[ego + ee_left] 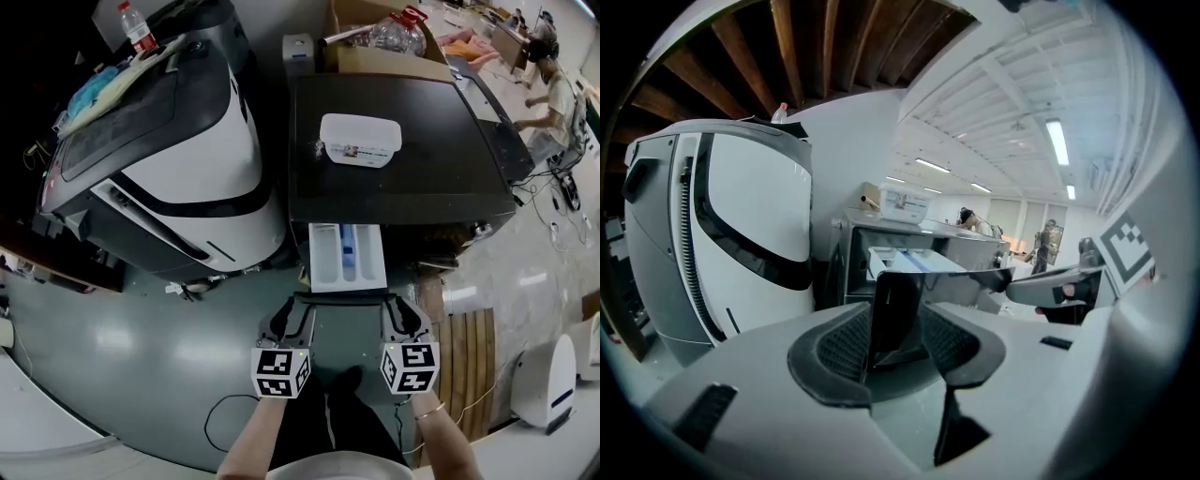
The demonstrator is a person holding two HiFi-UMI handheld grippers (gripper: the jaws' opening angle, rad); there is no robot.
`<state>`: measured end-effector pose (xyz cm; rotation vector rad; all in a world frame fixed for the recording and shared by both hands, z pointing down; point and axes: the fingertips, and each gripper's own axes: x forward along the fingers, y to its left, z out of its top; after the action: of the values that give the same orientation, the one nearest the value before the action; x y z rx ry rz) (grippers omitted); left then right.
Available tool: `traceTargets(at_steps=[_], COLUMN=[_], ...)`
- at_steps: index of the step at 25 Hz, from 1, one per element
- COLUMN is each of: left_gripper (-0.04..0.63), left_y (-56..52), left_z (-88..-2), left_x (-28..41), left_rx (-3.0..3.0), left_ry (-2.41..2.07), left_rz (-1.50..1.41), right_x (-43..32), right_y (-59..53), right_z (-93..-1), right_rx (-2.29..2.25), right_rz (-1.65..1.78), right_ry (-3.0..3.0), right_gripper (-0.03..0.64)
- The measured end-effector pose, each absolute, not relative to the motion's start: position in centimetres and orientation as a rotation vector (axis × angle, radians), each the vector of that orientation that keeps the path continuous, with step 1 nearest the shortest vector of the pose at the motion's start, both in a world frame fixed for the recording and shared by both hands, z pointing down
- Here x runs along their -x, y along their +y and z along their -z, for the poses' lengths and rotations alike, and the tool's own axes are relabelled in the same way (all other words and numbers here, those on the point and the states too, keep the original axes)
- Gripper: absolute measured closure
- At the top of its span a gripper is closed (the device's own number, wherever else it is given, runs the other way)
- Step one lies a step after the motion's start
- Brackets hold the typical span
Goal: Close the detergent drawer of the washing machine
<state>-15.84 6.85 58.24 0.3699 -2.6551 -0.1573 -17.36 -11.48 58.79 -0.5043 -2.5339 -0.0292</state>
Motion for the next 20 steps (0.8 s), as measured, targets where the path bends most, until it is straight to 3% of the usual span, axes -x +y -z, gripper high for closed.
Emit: traceTargets(at_steps=[20], left_gripper=[0.443], left_y=[7.3], left_z=[-58.3], left_x=[20.4], left_rx=[-0.372], left_ry=[-2.628], left_rz=[0.145], right_x=[21.2], right_y=[-10.4], right_z=[-58.9], right_rx=[0.487], right_rz=[0.09], right_ry=[-2.526], right_gripper=[0.534])
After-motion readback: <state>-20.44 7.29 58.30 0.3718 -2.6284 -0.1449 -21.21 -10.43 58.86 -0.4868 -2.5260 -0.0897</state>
